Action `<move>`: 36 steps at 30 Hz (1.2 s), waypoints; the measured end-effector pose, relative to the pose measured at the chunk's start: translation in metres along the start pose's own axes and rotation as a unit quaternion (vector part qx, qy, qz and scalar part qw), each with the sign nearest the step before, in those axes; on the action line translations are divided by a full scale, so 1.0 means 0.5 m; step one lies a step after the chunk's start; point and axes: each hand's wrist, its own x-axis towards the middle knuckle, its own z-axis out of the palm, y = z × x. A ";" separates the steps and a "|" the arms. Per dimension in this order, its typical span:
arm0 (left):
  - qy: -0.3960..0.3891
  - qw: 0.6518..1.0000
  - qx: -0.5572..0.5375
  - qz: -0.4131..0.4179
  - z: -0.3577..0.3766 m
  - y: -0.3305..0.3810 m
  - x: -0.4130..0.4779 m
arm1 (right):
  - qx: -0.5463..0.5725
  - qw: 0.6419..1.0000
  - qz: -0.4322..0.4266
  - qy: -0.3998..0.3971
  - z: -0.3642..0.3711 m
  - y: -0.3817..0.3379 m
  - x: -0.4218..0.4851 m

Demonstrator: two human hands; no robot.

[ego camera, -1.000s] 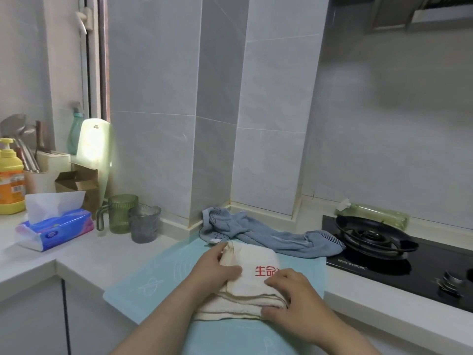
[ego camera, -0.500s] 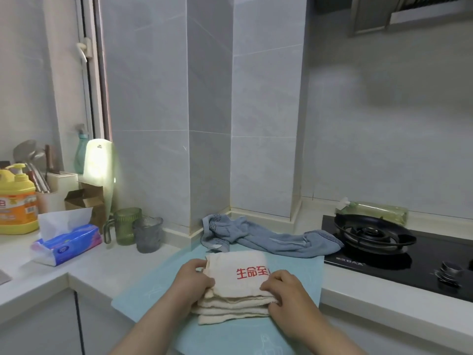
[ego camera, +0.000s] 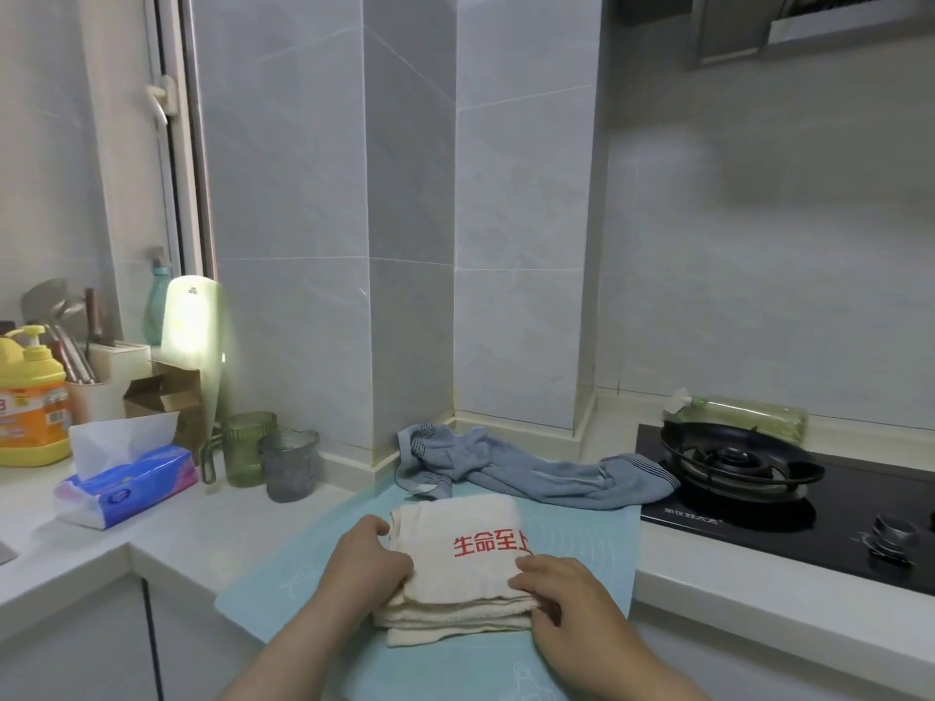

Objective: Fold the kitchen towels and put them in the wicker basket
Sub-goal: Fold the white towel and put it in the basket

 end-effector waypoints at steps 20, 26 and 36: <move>-0.179 0.900 0.345 0.197 0.063 0.002 0.108 | -0.121 0.968 0.101 -0.195 0.006 -0.024 0.150; -0.181 0.903 0.333 0.201 0.068 -0.013 0.115 | -0.119 0.962 0.111 -0.219 0.004 -0.019 0.160; -0.151 0.911 0.328 0.200 0.065 -0.001 0.086 | -0.186 0.944 0.270 -0.028 0.006 -0.055 0.135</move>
